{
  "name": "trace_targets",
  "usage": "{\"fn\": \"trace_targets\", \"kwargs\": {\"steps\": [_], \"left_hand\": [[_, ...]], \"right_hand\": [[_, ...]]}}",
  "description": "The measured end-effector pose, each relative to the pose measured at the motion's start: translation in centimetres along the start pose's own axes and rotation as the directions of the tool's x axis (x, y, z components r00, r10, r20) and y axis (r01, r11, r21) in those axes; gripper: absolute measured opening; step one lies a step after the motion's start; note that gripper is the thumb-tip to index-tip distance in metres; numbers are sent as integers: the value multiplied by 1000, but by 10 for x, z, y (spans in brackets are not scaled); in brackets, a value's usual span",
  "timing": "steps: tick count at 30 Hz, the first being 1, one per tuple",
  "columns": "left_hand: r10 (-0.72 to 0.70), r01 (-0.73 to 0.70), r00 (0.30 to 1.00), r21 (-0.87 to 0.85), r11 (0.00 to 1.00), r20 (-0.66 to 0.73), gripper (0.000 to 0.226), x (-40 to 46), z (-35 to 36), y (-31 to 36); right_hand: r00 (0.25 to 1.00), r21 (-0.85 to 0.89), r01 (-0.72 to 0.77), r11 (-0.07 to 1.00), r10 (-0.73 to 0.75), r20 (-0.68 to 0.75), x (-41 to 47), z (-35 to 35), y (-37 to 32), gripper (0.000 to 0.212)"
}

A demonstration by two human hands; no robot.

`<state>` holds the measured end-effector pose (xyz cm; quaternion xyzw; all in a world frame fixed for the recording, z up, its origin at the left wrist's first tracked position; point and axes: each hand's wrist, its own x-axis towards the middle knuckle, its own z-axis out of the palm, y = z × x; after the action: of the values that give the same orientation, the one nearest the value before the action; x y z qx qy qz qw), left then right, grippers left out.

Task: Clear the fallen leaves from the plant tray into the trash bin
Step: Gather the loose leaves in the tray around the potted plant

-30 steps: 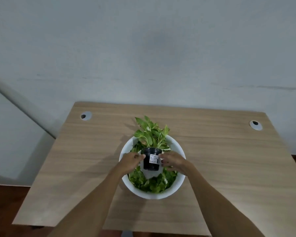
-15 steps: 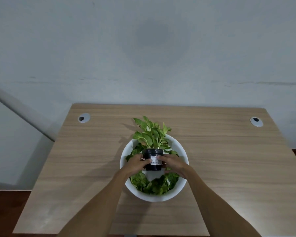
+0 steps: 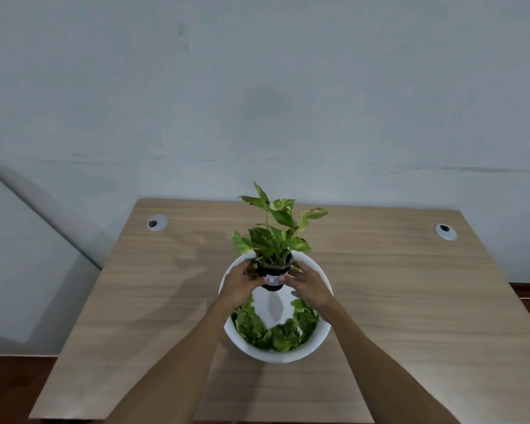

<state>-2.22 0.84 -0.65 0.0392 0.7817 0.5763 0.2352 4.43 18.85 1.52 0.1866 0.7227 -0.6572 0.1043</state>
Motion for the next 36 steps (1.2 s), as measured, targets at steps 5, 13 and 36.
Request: {"fn": "trace_targets", "kwargs": {"steps": [5,13,36], "left_hand": [[-29,26,999,-101,995,-27,39,-10,12,-21],[-71,68,988,-26,997,-140,27,-17,35,-56],[-161,143,983,-177,974,-89,28,-16,38,-68]], "right_hand": [[998,96,52,994,-48,-51,-11,9,23,40],[975,124,79,989,-51,-215,-13,27,64,30],[945,29,34,999,-23,-325,-4,43,91,26]]}}
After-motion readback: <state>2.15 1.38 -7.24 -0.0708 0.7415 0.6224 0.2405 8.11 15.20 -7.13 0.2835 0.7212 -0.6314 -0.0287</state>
